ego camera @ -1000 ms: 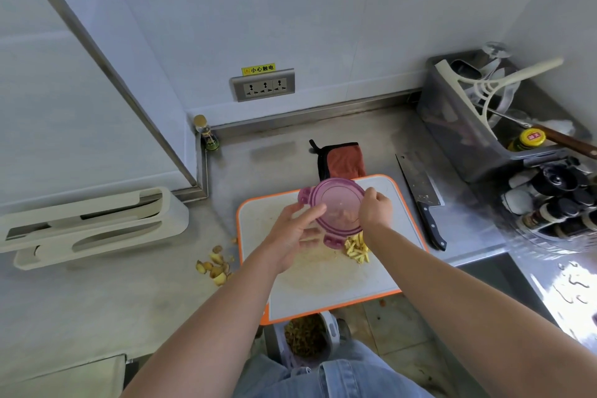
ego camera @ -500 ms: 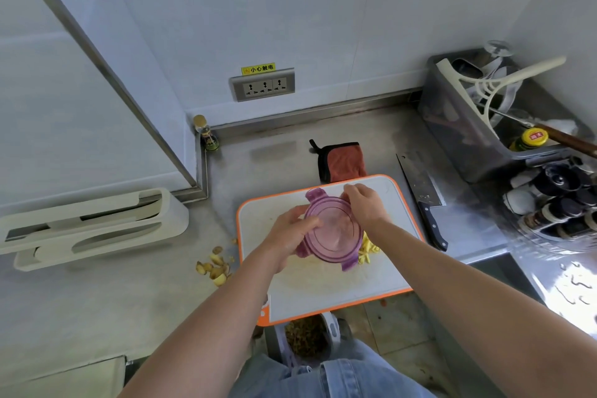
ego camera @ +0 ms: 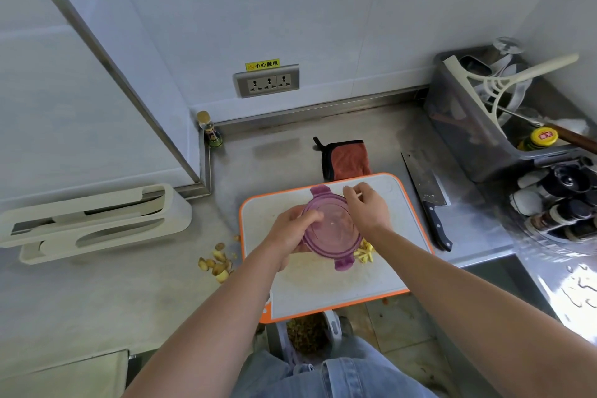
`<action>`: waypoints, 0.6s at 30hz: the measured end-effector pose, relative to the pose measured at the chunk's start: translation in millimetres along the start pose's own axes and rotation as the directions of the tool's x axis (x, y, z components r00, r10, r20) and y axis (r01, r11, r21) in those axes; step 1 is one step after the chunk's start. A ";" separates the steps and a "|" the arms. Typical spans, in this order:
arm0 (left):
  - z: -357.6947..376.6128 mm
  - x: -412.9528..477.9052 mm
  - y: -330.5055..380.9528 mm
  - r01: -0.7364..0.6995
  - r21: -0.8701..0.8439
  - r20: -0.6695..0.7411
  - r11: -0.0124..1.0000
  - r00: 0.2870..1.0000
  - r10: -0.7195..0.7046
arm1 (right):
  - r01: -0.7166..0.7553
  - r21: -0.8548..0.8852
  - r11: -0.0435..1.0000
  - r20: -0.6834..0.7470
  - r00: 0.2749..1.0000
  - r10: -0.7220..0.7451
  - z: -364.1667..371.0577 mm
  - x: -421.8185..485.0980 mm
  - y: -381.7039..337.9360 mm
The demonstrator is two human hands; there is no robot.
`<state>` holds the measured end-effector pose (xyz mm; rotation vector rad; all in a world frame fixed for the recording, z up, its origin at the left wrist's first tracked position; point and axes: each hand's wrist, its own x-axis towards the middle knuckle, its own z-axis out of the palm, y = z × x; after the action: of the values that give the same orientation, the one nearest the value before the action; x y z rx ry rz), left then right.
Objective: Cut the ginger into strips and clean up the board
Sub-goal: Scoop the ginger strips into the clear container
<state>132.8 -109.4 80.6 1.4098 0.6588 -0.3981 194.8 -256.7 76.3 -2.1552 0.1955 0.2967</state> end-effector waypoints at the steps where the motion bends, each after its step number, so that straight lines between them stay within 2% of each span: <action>1: -0.5 2.7 -1.3 0.002 -0.036 -0.053 0.999 0.999 -0.004 | 0.056 0.019 0.998 0.001 0.998 -0.056 0.4 -2.4 -0.7; 3: -3.9 9.1 -3.9 0.003 -0.123 -0.169 0.992 0.985 -0.024 | 0.268 -0.017 0.963 0.056 0.962 -0.267 0.1 -5.2 0.0; 5: -8.2 12.8 -4.6 0.006 -0.208 -0.195 0.978 0.980 -0.048 | 0.470 -0.113 0.875 0.295 0.857 -0.422 0.3 -8.0 0.9; 7: -8.8 11.4 -2.3 0.009 -0.287 -0.150 0.958 0.987 -0.054 | 0.600 -0.232 0.765 0.551 0.729 -0.405 5.7 -11.0 2.4; 8: -8.0 9.0 -0.1 0.020 -0.315 -0.129 0.949 0.990 -0.063 | 0.632 -0.278 0.724 0.596 0.704 -0.386 10.0 -10.8 5.3; 9: -7.2 7.0 1.6 0.035 -0.340 -0.116 0.940 0.990 -0.078 | 0.630 -0.298 0.717 0.576 0.718 -0.392 14.2 -11.4 7.1; 11: -6.4 4.3 3.3 0.036 -0.372 -0.109 0.928 0.991 -0.082 | 0.574 -0.257 0.777 0.431 0.788 -0.440 19.3 -13.5 5.9; 13: -5.2 2.9 2.2 0.009 -0.356 -0.087 0.934 0.995 -0.043 | 0.541 -0.215 0.813 0.338 0.822 -0.457 21.8 -15.0 4.3; 18: 0.0 -2.2 5.7 -0.005 -0.308 -0.074 0.951 0.997 -0.019 | 0.536 -0.153 0.830 0.391 0.804 -0.447 19.8 -16.9 6.5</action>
<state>134.7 -108.9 86.4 1.1285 0.7539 -0.2344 174.3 -243.5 65.1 -2.2717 -0.6394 0.3967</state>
